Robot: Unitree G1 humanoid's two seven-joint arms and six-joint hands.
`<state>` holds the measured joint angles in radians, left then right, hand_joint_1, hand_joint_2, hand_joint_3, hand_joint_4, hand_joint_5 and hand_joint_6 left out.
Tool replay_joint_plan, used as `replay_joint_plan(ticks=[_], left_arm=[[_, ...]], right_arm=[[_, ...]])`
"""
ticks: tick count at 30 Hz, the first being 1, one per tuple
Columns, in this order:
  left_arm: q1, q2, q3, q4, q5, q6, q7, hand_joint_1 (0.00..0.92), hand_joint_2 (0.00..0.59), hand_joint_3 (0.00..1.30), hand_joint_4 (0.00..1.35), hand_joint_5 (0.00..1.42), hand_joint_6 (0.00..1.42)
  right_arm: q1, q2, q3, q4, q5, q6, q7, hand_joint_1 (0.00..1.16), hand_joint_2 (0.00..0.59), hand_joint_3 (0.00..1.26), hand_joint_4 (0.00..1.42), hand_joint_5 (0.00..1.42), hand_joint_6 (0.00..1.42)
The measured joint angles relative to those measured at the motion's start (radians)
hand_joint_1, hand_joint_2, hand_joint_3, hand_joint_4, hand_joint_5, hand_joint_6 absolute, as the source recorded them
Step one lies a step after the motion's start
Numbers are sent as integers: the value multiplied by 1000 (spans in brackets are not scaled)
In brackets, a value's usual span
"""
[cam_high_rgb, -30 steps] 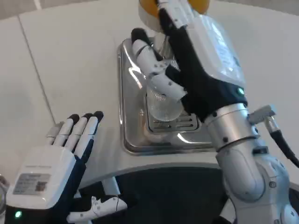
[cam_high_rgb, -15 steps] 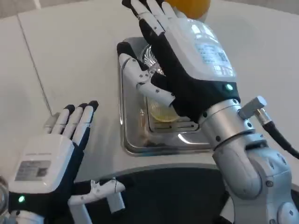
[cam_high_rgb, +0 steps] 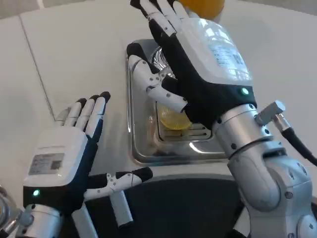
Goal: Grasp the cup under the faucet to collect the drink, then remove the cup.
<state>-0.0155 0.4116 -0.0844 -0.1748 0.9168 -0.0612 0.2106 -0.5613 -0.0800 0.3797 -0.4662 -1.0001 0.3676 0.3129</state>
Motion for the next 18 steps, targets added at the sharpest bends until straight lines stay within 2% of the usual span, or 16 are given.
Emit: replay_joint_plan(ticks=[18], left_arm=[[-112, -39, -54, 41, -6, 20, 1, 106, 55, 0, 0, 40, 102]], right_arm=[[20, 5, -15, -40, -30, 12, 19, 0, 561, 85, 0, 0, 0]])
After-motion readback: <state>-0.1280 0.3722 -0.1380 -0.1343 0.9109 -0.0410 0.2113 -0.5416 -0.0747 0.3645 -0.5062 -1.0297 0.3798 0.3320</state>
